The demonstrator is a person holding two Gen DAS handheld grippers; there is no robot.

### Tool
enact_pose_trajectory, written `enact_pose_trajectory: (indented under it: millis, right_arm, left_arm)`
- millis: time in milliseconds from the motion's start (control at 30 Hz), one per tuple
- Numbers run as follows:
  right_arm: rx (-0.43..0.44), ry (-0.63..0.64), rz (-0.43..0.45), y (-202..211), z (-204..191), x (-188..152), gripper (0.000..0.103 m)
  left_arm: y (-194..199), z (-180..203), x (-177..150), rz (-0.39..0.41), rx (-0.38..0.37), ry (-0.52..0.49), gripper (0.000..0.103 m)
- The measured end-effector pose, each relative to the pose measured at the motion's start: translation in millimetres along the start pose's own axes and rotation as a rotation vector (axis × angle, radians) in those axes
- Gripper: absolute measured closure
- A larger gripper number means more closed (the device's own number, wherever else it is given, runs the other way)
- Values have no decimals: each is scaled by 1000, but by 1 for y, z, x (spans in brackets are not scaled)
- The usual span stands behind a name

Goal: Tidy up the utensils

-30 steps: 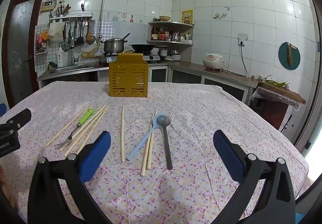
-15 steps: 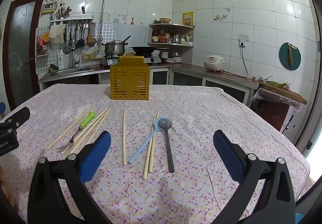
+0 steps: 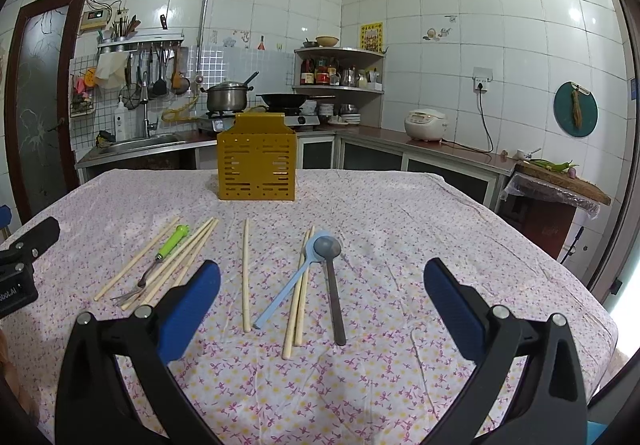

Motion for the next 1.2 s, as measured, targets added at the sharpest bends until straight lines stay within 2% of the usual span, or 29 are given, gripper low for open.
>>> enact_pose_trajectory:
  millis: [1200]
  right_arm:
    - [-3,-6,6,-1,2,-1,4]
  left_arm:
    - [-1,-1,0,-6,1,-5,5]
Point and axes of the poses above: each gripper's, at about its wrist camera, not at the fingertips, and y roughly against the way its jaws point, z to its right, x to its top, the point moved 4 cm from there along -y, roughly the way its jaws point, and after that the axes turned 12 degrees about -z, right-handed, at the moved point
